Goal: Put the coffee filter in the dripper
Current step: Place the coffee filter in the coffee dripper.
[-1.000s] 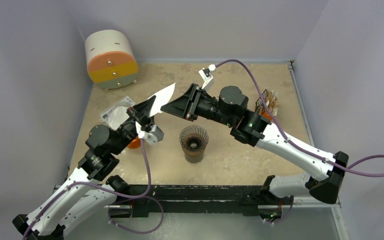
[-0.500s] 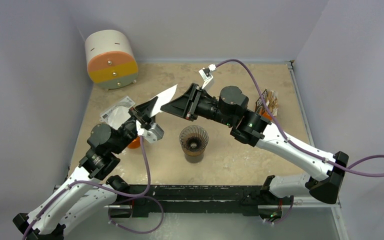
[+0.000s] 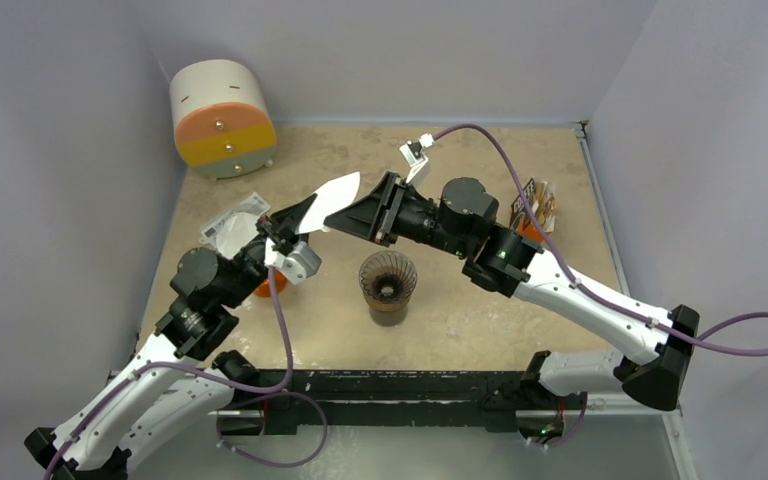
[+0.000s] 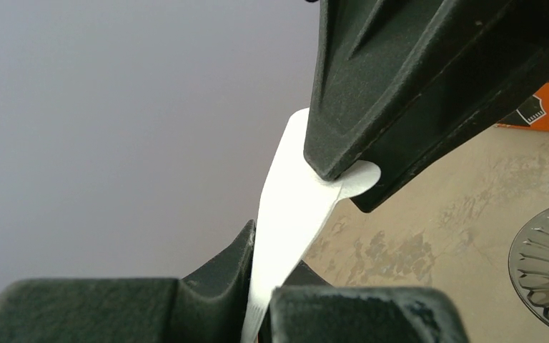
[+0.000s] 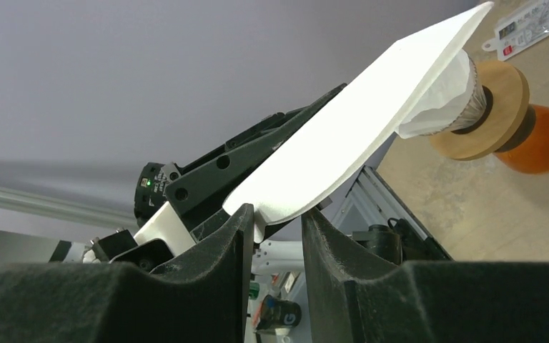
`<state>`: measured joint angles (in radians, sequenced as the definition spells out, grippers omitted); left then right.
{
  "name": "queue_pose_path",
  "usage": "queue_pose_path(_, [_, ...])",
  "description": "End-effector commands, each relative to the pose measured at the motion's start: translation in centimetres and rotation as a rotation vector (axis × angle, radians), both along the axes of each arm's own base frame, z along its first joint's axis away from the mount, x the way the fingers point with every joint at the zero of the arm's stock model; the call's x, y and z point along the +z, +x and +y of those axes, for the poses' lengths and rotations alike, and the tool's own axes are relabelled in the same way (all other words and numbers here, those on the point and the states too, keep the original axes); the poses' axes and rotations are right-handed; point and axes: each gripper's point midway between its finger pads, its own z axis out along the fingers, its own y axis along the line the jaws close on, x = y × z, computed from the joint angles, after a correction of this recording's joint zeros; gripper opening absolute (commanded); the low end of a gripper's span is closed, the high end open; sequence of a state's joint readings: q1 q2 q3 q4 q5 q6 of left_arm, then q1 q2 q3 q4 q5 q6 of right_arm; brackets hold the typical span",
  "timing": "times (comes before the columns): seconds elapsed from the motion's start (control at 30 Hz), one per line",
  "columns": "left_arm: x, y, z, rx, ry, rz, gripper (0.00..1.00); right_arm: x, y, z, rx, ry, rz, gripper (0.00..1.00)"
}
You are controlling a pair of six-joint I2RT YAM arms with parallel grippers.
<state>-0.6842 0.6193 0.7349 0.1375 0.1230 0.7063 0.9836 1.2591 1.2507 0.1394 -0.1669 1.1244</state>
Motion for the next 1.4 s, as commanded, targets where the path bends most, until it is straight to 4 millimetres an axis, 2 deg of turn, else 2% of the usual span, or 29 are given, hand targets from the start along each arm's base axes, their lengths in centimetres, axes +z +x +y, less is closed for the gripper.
queue_pose_path(0.0, [3.2,-1.4,0.0,-0.05,-0.082,-0.036,0.0,3.1,-0.7,-1.0,-0.007,0.082,-0.065,0.34])
queue_pose_path(0.27, [3.2,-1.5,0.0,-0.06,-0.094,-0.018,0.0,3.6,-1.0,-1.1,0.003,0.098,-0.08,0.34])
queue_pose_path(0.63, [3.0,-0.9,0.0,-0.04,-0.105,0.013,0.0,3.8,-1.9,-0.1,0.048,0.088,-0.099,0.34])
queue_pose_path(1.37, [3.2,-1.5,-0.2,-0.073,-0.13,0.027,0.0,3.7,-1.6,-0.9,0.002,0.092,-0.103,0.34])
